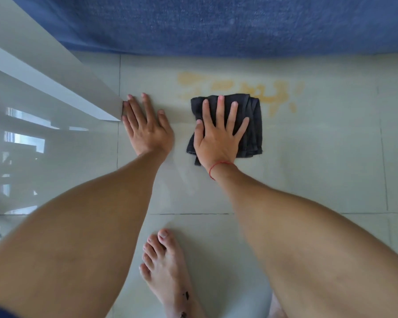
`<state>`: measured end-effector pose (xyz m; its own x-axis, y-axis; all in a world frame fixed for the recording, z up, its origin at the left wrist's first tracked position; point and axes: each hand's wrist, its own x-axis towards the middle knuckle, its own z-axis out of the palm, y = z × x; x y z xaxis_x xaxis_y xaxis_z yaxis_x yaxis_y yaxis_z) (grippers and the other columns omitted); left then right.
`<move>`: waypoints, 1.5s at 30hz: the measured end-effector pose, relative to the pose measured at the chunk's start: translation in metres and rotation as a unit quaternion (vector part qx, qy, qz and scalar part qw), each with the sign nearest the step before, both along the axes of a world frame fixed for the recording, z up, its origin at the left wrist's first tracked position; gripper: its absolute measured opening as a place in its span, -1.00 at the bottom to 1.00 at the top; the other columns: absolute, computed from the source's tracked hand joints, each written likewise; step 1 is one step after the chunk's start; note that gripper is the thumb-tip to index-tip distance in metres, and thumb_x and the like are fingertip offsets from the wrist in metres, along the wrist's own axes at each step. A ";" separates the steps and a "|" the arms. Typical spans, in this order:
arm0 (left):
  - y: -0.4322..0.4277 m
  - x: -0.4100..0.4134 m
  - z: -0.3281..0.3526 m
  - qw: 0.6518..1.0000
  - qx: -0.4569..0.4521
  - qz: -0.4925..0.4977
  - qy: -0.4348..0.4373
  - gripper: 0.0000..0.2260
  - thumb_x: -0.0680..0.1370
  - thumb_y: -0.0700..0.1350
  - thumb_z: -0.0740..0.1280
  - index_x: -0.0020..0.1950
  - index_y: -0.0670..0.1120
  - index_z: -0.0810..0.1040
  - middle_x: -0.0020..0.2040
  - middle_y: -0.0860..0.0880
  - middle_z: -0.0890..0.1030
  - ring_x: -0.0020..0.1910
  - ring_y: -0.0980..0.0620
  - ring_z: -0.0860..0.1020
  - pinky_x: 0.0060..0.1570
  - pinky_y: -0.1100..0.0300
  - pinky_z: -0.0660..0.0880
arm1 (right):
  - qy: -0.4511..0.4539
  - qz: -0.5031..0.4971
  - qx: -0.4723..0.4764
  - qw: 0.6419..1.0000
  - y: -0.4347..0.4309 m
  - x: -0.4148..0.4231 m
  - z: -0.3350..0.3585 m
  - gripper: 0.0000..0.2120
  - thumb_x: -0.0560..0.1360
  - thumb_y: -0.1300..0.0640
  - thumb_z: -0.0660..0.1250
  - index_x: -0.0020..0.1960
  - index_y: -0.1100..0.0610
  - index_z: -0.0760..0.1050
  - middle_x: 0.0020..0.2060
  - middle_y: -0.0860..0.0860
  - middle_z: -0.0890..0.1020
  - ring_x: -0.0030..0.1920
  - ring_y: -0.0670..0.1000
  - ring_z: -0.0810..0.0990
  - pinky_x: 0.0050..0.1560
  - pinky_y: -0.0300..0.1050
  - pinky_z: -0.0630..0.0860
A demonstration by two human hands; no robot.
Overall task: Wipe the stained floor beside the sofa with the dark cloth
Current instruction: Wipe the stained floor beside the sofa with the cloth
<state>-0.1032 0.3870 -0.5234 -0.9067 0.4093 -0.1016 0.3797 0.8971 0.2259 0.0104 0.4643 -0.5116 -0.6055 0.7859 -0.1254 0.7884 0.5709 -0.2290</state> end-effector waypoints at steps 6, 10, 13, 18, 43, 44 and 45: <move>-0.004 0.002 0.001 1.000 0.008 -0.005 0.015 -0.49 0.65 0.05 -0.01 0.58 -0.07 0.08 0.58 -0.19 0.05 0.57 -0.15 0.02 0.53 -0.02 -0.07 | 0.024 0.147 -0.023 0.989 -0.016 0.040 0.003 -0.55 0.61 -0.02 0.03 0.48 -0.04 0.30 0.50 -0.03 0.29 0.53 0.13 0.19 0.50 0.19 -0.04; -0.004 0.003 -0.003 0.999 0.025 0.002 0.022 -0.49 0.64 0.06 -0.01 0.57 -0.07 0.12 0.57 -0.19 0.08 0.56 -0.14 0.04 0.53 -0.01 -0.07 | -0.005 0.137 -0.014 0.991 0.024 0.073 0.006 -0.53 0.62 -0.02 -0.05 0.51 -0.05 0.20 0.53 -0.07 0.23 0.55 0.07 0.11 0.52 0.11 -0.07; -0.003 0.004 -0.004 0.999 0.027 0.006 0.033 -0.49 0.63 0.05 0.01 0.57 -0.06 0.12 0.57 -0.18 0.08 0.56 -0.14 0.04 0.53 -0.01 -0.07 | -0.029 0.076 -0.025 0.996 0.048 0.059 0.006 -0.53 0.64 -0.05 -0.08 0.54 -0.09 0.09 0.56 -0.08 0.09 0.57 0.06 -0.03 0.52 0.17 -0.15; -0.003 0.003 -0.002 1.000 0.019 0.007 0.022 -0.49 0.64 0.05 -0.03 0.58 -0.05 0.05 0.59 -0.16 0.03 0.57 -0.12 0.00 0.54 0.01 -0.10 | -0.021 -0.016 -0.031 0.999 0.035 -0.001 0.005 -0.53 0.64 -0.08 -0.09 0.54 -0.15 0.03 0.58 -0.03 -0.02 0.56 0.19 -0.14 0.46 0.35 -0.24; -0.004 0.005 0.000 0.999 0.030 0.010 0.012 -0.50 0.64 0.02 -0.04 0.59 -0.04 0.03 0.59 -0.15 0.00 0.58 -0.10 -0.03 0.53 0.02 -0.14 | -0.022 0.024 -0.040 0.999 0.063 -0.015 0.004 -0.53 0.63 -0.10 -0.08 0.53 -0.19 0.03 0.57 -0.10 -0.02 0.57 0.13 -0.16 0.46 0.31 -0.26; -0.003 0.005 0.000 0.999 0.031 0.012 0.015 -0.50 0.64 0.01 -0.03 0.58 -0.04 0.04 0.59 -0.15 0.01 0.57 -0.10 -0.02 0.53 0.01 -0.13 | -0.021 0.033 -0.040 0.998 0.062 -0.022 0.004 -0.54 0.63 -0.10 -0.07 0.53 -0.19 0.05 0.57 -0.10 -0.01 0.57 0.15 -0.16 0.46 0.33 -0.26; -0.003 0.004 -0.001 0.999 0.030 0.013 0.016 -0.50 0.64 0.01 -0.03 0.58 -0.05 0.05 0.59 -0.15 0.02 0.57 -0.11 -0.01 0.53 0.01 -0.13 | -0.018 0.041 -0.040 0.998 0.061 -0.028 0.005 -0.54 0.63 -0.09 -0.07 0.53 -0.19 0.07 0.57 -0.10 -0.01 0.56 0.15 -0.15 0.45 0.34 -0.26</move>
